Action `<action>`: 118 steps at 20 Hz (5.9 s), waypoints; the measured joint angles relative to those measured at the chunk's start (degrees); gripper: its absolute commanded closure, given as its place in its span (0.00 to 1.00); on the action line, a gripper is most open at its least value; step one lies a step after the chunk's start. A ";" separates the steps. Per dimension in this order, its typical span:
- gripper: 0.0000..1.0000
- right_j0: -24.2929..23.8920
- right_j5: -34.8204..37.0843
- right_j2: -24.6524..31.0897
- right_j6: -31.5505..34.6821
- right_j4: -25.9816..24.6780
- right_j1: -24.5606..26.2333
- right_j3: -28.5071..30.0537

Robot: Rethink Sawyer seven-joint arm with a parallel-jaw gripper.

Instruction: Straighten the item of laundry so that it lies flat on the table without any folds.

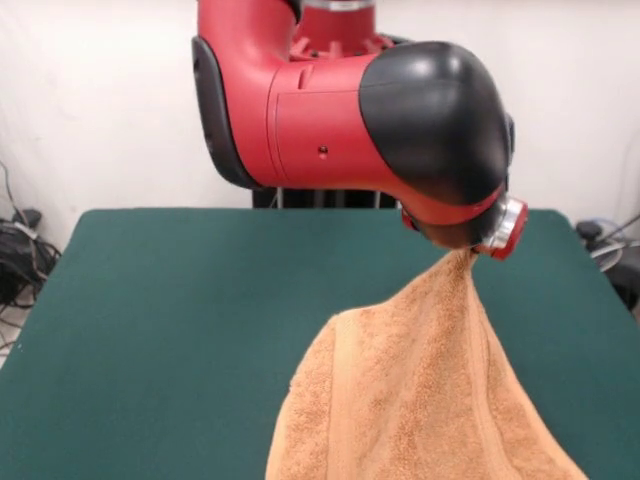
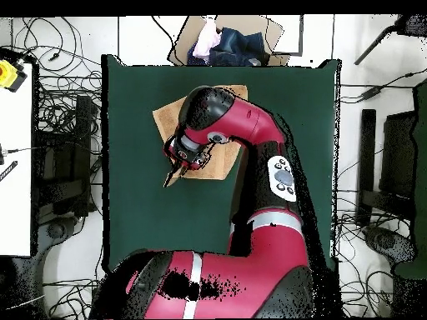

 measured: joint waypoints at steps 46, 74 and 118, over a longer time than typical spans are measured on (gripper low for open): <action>1.00 -2.98 -29.21 1.99 0.00 -3.79 2.91 9.41; 1.00 -6.59 -18.23 11.18 0.00 0.27 -2.98 24.85; 0.00 3.35 -34.53 4.40 0.01 -7.12 -13.92 19.58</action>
